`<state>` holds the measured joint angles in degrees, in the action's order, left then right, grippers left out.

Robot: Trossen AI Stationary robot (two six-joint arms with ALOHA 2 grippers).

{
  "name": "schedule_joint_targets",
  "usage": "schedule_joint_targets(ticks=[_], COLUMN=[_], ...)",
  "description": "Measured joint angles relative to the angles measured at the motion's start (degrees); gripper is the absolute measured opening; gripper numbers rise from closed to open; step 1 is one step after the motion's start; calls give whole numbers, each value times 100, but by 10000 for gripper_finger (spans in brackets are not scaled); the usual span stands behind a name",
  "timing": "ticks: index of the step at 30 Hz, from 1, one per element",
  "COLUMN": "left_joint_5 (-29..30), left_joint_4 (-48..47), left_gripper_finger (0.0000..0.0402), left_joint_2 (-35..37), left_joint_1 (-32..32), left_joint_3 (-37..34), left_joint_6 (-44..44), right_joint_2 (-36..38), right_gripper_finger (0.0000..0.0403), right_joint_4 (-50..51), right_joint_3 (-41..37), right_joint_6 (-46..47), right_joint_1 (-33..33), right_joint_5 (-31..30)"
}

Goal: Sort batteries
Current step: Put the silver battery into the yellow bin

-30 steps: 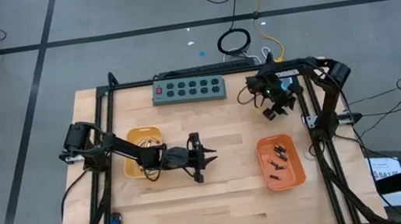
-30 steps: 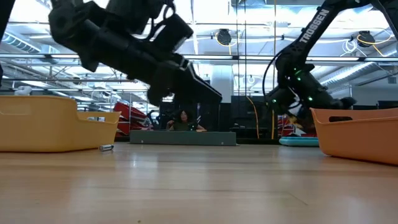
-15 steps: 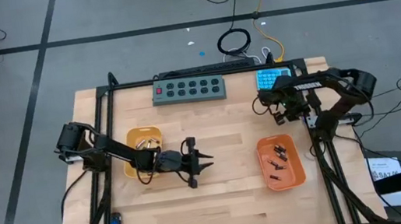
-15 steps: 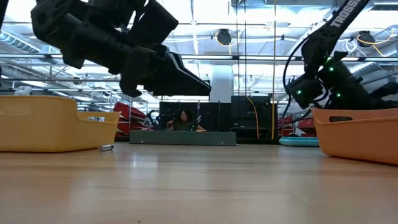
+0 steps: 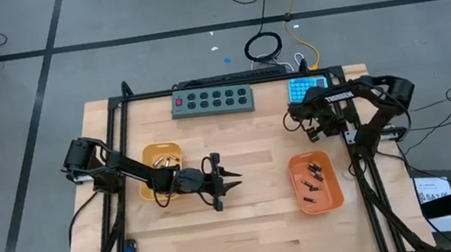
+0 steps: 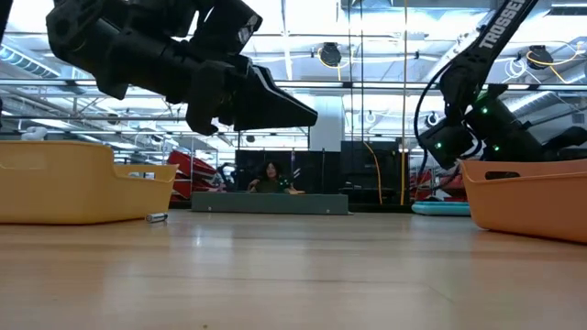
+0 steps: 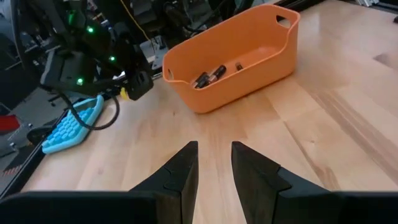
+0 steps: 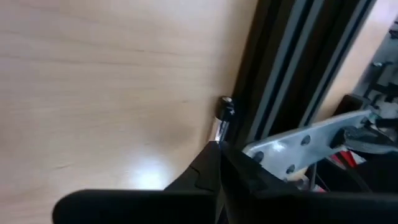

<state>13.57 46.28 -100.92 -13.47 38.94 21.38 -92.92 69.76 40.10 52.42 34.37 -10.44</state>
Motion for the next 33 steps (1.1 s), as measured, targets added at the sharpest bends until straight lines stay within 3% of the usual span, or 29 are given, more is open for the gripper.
schedule_joint_targets(ticks=[7,20,26,33], left_joint_5=[9,15,17,17], left_joint_4=[-61,-91,-91,-91], left_gripper_finger=[107,107,107,107], left_joint_2=[-2,-2,-4,-4], left_joint_1=[0,0,0,0], left_joint_3=[0,0,0,2], left_joint_6=[1,-8,-14,-24], right_joint_2=[-179,-178,-131,-109], right_gripper_finger=[1,0,0,0], right_joint_4=[355,9,-316,-322], right_joint_3=[-3,-104,-489,-287], right_joint_6=[217,221,294,173], right_joint_1=[0,20,77,14], right_joint_5=[-15,-161,-72,165])
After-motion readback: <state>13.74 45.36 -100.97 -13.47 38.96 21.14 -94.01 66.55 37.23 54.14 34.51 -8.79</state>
